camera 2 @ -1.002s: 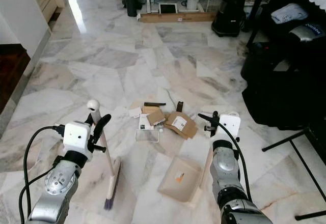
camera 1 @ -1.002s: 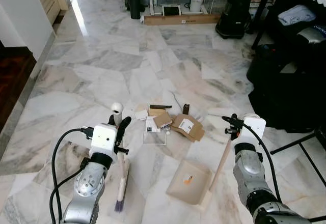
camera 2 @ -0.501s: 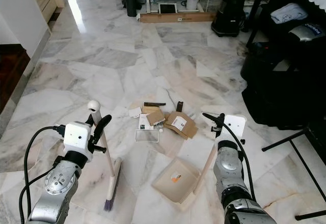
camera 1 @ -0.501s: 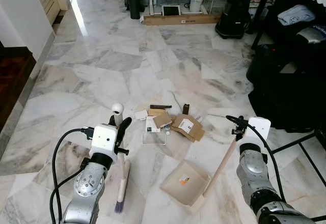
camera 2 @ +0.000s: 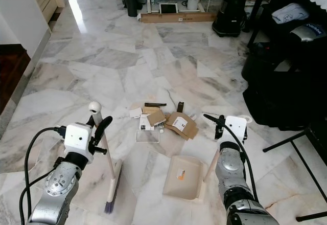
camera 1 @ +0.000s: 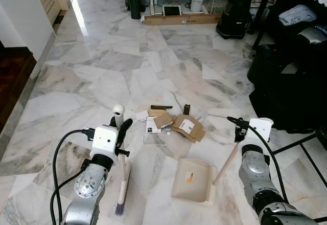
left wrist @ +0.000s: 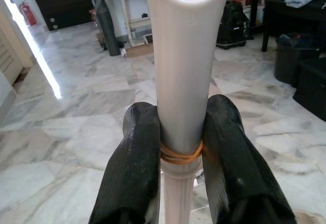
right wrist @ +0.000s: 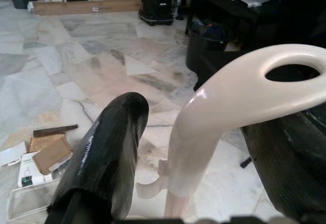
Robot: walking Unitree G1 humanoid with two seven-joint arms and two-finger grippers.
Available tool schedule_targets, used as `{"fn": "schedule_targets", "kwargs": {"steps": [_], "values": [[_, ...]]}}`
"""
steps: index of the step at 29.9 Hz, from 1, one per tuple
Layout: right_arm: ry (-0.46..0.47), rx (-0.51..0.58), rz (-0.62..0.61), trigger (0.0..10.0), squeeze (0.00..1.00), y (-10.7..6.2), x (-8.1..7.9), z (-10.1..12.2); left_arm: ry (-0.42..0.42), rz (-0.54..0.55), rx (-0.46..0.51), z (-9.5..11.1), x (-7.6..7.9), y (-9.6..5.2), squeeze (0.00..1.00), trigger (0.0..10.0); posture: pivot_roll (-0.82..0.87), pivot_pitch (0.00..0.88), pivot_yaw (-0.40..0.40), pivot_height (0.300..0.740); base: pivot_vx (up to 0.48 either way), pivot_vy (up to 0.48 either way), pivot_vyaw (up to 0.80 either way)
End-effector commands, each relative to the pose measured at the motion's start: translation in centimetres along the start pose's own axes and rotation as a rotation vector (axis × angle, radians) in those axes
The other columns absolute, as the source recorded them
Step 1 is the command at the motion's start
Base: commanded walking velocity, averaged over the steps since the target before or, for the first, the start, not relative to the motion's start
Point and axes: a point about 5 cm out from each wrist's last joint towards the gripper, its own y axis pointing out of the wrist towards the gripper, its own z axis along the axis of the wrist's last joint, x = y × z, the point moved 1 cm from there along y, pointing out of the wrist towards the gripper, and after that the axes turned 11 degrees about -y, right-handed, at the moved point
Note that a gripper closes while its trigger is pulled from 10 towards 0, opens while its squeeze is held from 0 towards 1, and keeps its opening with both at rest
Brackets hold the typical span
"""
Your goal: Sweep floor
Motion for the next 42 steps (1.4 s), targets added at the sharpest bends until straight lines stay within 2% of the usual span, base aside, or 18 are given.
{"fn": "schedule_targets", "kwargs": {"steps": [1, 8, 9, 10, 11, 17, 27, 28, 29, 30, 42], "values": [[-0.017, -0.002, -0.006, 10.0, 0.00, 0.2, 0.3, 0.0, -0.001, -0.016, 0.003, 0.2, 0.3, 0.0, 0.00, 10.0, 0.03, 0.118, -0.040, 0.740, 0.000, 0.000, 0.00], [-0.026, -0.019, -0.010, 10.0, 0.00, 0.2, 0.3, -0.1, -0.001, -0.017, -0.001, 0.0, 0.3, -0.1, 0.00, 10.0, 0.03, 0.112, -0.040, 0.740, 0.000, 0.000, 0.00], [-0.026, -0.023, -0.011, 10.0, 0.07, 0.2, 0.3, -0.2, -0.001, -0.018, -0.003, 0.0, 0.3, -0.1, 0.00, 10.0, 0.03, 0.112, -0.039, 0.740, 0.000, 0.000, 0.00], [-0.026, -0.030, -0.015, 10.0, 0.86, 0.2, 0.3, -0.3, -0.001, -0.018, -0.004, 0.0, 0.3, -0.1, 0.00, 10.0, 0.03, 0.109, -0.040, 0.740, 0.000, 0.000, 0.00], [-0.023, -0.036, -0.019, 10.0, 1.00, 0.2, 0.4, -0.3, 0.000, -0.018, -0.004, 0.0, 0.3, -0.1, 0.00, 10.0, 0.03, 0.109, -0.040, 0.740, 0.000, 0.000, 0.00], [-0.036, -0.058, -0.034, 10.0, 1.00, 0.2, 0.6, -0.6, 0.001, -0.018, -0.005, 0.0, 0.2, -0.1, 0.00, 10.0, 0.04, 0.105, -0.039, 0.740, 0.000, 0.000, 0.00], [-0.077, -0.154, -0.112, 10.0, 1.00, 0.1, 1.6, -1.8, -0.002, -0.033, -0.008, -0.1, 0.3, 0.0, 0.00, 10.0, 0.04, 0.097, -0.035, 0.740, 0.000, 0.000, 0.00], [-0.077, -0.154, -0.112, 10.0, 0.11, 0.1, 1.6, -1.8, -0.001, -0.034, -0.008, -0.1, 0.3, 0.0, 0.00, 10.0, 0.04, 0.094, -0.035, 0.740, 0.000, 0.000, 0.00], [-0.077, -0.153, -0.112, 10.0, 0.11, 0.1, 1.6, -1.8, -0.001, -0.035, -0.009, -0.1, 0.3, 0.0, 0.00, 10.0, 0.04, 0.094, -0.035, 0.740, 0.000, 0.000, 0.00], [-0.081, -0.154, -0.112, 10.0, 0.00, 0.1, 1.6, -1.8, -0.001, -0.035, -0.009, -0.1, 0.3, 0.0, 0.00, 10.0, 0.04, 0.094, -0.035, 0.740, 0.000, 0.000, 0.00], [-0.066, -0.134, -0.119, 10.0, 0.00, 0.2, 1.6, -1.3, 0.002, -0.032, -0.006, -0.1, 0.2, 0.0, 0.00, 10.0, 0.04, 0.096, -0.037, 0.740, 0.000, 0.000, 0.00]]}}
